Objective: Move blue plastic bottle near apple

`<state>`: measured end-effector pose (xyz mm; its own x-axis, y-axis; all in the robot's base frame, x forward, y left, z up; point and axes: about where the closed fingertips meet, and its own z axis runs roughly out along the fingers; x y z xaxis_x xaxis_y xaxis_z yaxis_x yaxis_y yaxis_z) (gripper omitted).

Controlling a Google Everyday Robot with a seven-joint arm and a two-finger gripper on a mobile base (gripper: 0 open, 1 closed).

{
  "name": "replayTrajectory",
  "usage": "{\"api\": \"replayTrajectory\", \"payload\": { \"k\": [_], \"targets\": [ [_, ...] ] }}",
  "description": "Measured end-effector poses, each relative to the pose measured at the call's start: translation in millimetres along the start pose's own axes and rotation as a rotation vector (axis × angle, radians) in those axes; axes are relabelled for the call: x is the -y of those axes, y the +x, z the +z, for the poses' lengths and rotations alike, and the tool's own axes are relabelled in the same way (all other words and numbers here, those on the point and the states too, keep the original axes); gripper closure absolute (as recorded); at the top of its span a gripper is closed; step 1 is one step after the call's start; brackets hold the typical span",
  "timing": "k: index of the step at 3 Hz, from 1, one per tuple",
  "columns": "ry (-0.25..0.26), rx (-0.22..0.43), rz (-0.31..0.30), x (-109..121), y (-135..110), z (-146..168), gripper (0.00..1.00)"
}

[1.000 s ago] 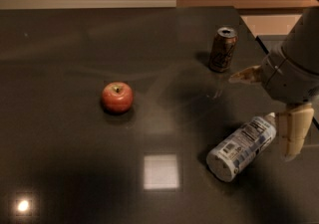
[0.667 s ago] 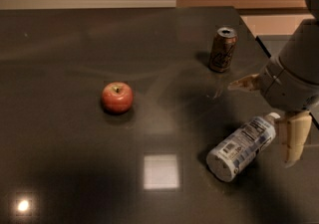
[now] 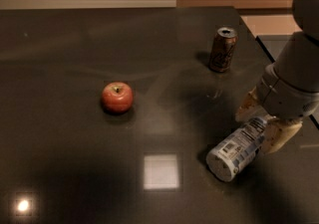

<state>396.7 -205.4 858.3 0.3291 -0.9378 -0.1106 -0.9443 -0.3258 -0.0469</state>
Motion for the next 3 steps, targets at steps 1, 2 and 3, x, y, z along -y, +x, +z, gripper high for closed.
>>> {"api": "replayTrajectory", "payload": {
  "k": [1,2,3],
  "targets": [
    [-0.015,-0.01,-0.004,0,4,0,0.65],
    [0.005,-0.018,-0.012,10,1,-11,0.87],
    [0.043,-0.041,-0.012,32,-9,-27,1.0]
  ]
}}
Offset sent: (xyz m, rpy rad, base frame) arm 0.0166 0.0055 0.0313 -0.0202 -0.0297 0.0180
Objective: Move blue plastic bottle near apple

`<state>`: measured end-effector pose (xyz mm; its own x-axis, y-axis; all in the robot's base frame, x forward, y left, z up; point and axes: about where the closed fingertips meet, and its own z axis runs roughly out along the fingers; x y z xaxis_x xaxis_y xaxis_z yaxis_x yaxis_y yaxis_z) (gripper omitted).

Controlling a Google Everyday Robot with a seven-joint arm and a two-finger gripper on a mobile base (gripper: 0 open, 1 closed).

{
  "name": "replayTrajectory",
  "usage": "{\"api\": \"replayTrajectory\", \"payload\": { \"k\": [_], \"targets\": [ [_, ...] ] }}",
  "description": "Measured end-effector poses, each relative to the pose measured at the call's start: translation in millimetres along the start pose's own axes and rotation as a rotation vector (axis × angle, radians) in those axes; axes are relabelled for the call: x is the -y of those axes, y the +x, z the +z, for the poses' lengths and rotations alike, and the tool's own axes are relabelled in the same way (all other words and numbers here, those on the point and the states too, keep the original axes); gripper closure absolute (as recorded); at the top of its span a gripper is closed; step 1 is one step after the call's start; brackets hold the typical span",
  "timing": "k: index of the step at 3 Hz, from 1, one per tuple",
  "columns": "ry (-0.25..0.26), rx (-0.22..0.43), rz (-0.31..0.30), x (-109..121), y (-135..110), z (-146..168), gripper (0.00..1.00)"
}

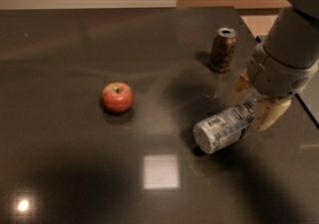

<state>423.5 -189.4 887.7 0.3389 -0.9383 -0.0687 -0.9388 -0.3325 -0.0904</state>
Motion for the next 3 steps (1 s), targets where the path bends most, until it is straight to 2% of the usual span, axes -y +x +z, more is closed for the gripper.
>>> {"api": "replayTrajectory", "payload": {
  "k": [1,3],
  "targets": [
    [0.031,-0.005,-0.014,30,-17,-10,1.0],
    [0.039,-0.002,-0.085,79,-55,-7,1.0]
  ]
}}
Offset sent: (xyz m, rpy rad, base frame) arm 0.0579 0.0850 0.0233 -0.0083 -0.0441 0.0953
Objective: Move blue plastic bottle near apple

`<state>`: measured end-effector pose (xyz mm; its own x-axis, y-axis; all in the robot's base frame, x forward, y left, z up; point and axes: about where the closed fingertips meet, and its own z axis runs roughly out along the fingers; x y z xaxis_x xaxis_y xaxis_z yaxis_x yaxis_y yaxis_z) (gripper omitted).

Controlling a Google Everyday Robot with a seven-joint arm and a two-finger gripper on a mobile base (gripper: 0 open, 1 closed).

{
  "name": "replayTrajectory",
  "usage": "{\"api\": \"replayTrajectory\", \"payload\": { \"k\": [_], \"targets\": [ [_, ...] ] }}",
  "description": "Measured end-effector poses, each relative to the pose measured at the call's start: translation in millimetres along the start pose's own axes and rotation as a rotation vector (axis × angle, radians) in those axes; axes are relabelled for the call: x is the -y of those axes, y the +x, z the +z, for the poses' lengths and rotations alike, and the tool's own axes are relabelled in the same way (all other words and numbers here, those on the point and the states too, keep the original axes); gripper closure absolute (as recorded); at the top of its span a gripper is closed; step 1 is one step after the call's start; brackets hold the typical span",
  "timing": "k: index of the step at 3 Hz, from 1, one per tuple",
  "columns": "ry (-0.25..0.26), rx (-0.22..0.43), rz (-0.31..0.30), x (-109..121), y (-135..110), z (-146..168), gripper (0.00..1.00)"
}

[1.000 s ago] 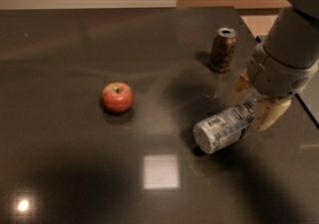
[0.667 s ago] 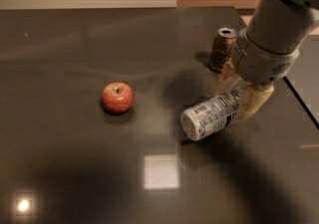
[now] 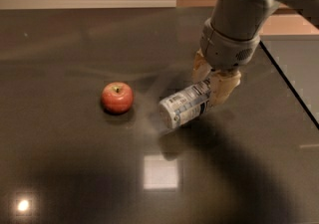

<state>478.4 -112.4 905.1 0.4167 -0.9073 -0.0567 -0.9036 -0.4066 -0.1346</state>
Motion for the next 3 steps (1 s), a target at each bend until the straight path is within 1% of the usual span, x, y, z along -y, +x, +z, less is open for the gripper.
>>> {"api": "replayTrajectory", "payload": {
  "k": [1,2,3],
  "targets": [
    [-0.013,0.011,-0.059,14,-19,7,1.0],
    [-0.019,0.035,-0.134,27,-37,14,1.0],
    [-0.017,0.045,-0.225,41,-52,19,1.0]
  ]
}}
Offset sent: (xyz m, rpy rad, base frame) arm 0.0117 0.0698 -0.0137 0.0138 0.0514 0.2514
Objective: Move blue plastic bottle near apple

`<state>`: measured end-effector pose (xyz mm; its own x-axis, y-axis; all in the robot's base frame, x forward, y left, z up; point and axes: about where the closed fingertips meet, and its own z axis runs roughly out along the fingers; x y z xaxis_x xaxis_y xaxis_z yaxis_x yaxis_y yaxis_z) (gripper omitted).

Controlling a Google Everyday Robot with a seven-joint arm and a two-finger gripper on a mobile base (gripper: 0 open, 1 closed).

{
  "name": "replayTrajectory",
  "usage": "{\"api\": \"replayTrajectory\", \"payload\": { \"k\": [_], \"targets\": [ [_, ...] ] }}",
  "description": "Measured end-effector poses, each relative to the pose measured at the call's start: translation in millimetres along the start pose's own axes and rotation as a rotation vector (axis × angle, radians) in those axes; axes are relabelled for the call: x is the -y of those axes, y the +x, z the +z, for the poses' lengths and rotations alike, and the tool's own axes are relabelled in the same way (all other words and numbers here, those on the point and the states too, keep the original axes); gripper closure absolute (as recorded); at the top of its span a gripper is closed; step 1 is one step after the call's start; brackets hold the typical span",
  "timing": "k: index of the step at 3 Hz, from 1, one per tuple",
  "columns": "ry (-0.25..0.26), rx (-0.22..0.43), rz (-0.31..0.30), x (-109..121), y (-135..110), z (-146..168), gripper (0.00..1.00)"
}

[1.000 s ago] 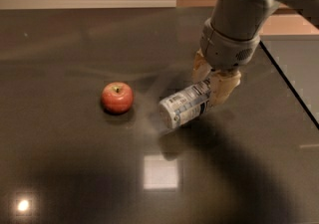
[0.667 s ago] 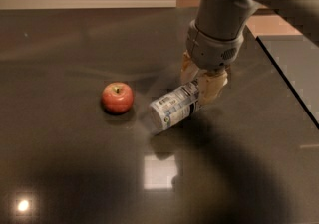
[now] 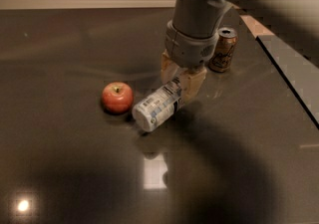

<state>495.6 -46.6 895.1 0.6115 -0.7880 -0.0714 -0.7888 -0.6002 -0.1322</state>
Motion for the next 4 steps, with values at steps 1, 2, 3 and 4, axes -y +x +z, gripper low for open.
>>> {"api": "replayTrajectory", "payload": {
  "k": [1,2,3,4],
  "targets": [
    [-0.011,0.007,-0.083,15,-8,7,1.0],
    [-0.04,0.015,-0.154,19,-13,18,1.0],
    [-0.065,0.024,-0.192,24,-15,27,0.84],
    [-0.059,0.036,-0.195,31,-17,29,0.61]
  ]
}}
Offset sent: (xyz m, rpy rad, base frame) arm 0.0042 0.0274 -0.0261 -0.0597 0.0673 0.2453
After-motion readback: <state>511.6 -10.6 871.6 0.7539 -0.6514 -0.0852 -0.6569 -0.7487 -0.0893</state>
